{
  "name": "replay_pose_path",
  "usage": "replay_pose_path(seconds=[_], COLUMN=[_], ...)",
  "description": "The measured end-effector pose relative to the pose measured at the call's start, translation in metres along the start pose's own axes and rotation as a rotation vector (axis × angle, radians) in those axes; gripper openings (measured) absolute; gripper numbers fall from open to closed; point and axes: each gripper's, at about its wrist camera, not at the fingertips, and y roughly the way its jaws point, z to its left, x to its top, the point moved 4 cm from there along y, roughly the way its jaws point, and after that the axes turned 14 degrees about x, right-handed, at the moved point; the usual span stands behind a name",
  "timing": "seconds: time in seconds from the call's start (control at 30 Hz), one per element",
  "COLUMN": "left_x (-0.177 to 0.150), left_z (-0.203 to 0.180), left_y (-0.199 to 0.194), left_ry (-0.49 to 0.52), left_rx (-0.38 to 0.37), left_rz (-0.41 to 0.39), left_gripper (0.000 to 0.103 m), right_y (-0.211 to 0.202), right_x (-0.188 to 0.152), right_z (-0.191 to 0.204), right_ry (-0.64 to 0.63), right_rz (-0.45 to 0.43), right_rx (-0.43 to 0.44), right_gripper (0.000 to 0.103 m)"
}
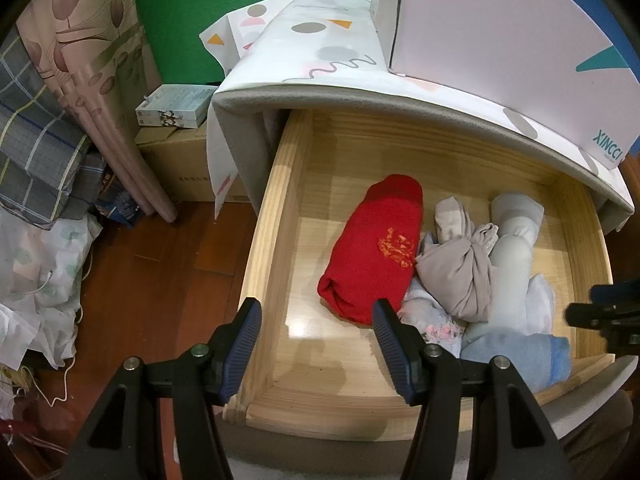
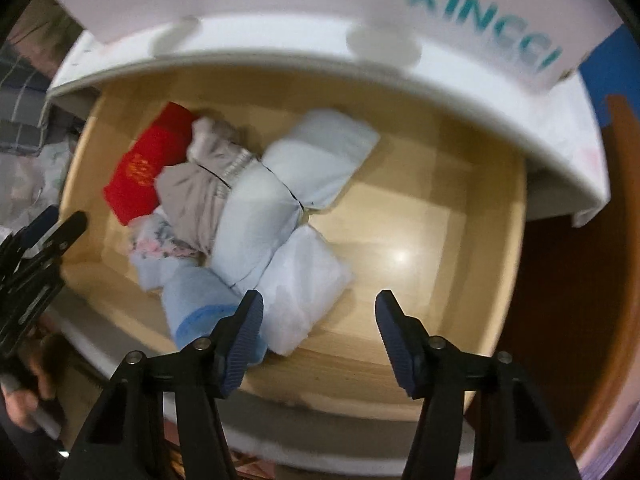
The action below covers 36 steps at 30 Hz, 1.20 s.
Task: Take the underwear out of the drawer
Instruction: 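Return the right tool to the drawer and grasp the white sock, then lower the left tool onto the pale floral underwear and close it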
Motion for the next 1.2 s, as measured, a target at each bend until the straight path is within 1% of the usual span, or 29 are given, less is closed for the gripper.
replay_pose_path(seconds=[0.1,0.2,0.33,0.4,0.43,0.53,0.6,0.63,0.7,0.9,1.07,1.2], left_x=[0.0,0.001,0.001,0.001,0.001,0.001,0.001,0.001,0.001,0.001,0.001,0.001], left_z=[0.001,0.001,0.002,0.001,0.001,0.0,0.0,0.0,0.001,-0.001,-0.002,-0.003], left_y=[0.0,0.001,0.001,0.001,0.001,0.001,0.002,0.002,0.002,0.004,0.005,0.005], left_ry=[0.001,0.0,-0.002,-0.001,-0.001,0.0,-0.001,-0.001,-0.001,0.001,0.002,0.006], left_rx=[-0.003,-0.006,-0.01,-0.01,-0.011,-0.01,-0.011,-0.011,-0.012,-0.014,-0.012,-0.008], left_rz=[0.001,0.003,0.004,0.006,0.006,0.006,0.007,0.008,0.01,0.015,0.019,0.019], left_gripper=[0.059,0.059,0.059,0.059,0.059,0.059,0.059,0.059,0.059,0.059,0.059,0.059], right_y=[0.015,0.03,0.047,0.052,0.054,0.063,0.072,0.074,0.074,0.078,0.074,0.072], right_x=[0.002,0.005,0.005,0.005,0.005,0.0,-0.003,-0.005,-0.006,-0.013,-0.022,-0.033], right_z=[-0.002,-0.005,-0.008,-0.009,-0.01,-0.015,-0.021,-0.025,-0.03,-0.042,-0.059,-0.074], right_ry=[0.036,0.059,0.093,0.105,0.113,0.121,0.134,0.144,0.163,0.145,0.134,0.133], right_rz=[0.012,0.023,0.039,0.042,0.046,0.059,0.081,0.091,0.094,0.114,0.123,0.128], right_rx=[0.02,0.016,0.032,0.044,0.042,0.032,0.021,0.028,0.042,0.012,-0.038,-0.06], right_gripper=[0.055,0.055,0.055,0.058,0.061,0.064,0.063,0.061,0.061,0.057,0.056,0.055])
